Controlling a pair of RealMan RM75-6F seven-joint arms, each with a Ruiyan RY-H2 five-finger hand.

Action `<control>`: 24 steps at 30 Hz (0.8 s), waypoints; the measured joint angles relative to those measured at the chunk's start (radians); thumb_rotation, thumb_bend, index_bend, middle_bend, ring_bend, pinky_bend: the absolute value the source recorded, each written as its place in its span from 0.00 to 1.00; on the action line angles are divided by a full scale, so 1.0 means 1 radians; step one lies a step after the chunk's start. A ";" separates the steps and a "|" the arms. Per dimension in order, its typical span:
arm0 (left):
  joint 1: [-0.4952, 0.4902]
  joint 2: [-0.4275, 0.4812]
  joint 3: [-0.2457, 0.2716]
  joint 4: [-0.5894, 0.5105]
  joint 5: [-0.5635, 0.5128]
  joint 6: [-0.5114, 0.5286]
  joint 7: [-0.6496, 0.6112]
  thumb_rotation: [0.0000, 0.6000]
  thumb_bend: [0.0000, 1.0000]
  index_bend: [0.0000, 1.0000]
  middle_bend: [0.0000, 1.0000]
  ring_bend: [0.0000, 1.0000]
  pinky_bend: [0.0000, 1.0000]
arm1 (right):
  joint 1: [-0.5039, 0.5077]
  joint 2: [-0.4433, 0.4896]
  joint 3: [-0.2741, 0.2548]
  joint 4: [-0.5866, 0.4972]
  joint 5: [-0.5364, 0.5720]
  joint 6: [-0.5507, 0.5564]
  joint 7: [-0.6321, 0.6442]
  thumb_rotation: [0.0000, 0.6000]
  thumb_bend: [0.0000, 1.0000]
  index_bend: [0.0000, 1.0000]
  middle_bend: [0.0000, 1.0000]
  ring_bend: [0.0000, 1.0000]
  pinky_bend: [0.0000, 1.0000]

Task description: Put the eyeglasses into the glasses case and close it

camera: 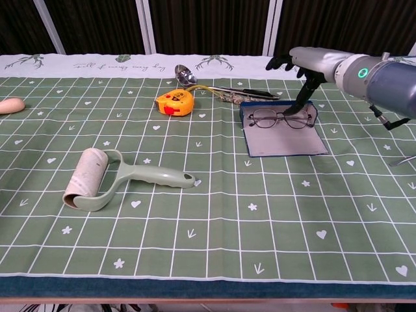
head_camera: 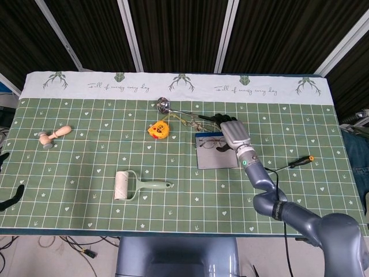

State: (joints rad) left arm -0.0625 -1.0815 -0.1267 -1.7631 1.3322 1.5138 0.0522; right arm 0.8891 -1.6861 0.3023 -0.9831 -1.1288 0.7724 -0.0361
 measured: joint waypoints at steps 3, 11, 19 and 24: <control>0.000 -0.001 0.002 0.000 0.002 -0.001 0.001 1.00 0.31 0.11 0.00 0.00 0.00 | -0.056 0.044 -0.005 -0.133 -0.013 0.114 -0.019 1.00 0.58 0.17 0.68 0.76 0.91; 0.000 0.000 0.004 0.000 0.004 -0.004 0.000 1.00 0.31 0.11 0.00 0.00 0.00 | -0.173 0.137 -0.054 -0.369 0.019 0.253 -0.139 1.00 0.81 0.16 0.98 1.00 1.00; 0.000 0.002 0.003 -0.001 0.000 -0.007 -0.006 1.00 0.31 0.11 0.00 0.00 0.00 | -0.175 0.183 -0.100 -0.469 0.221 0.103 -0.277 1.00 0.83 0.12 0.99 1.00 1.00; -0.001 -0.001 0.005 0.002 -0.001 -0.012 -0.002 1.00 0.31 0.11 0.00 0.00 0.00 | -0.159 0.157 -0.114 -0.462 0.269 0.079 -0.304 1.00 0.84 0.11 0.99 1.00 1.00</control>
State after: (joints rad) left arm -0.0640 -1.0823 -0.1216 -1.7607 1.3314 1.5020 0.0498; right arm 0.7301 -1.5292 0.1888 -1.4451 -0.8602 0.8518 -0.3397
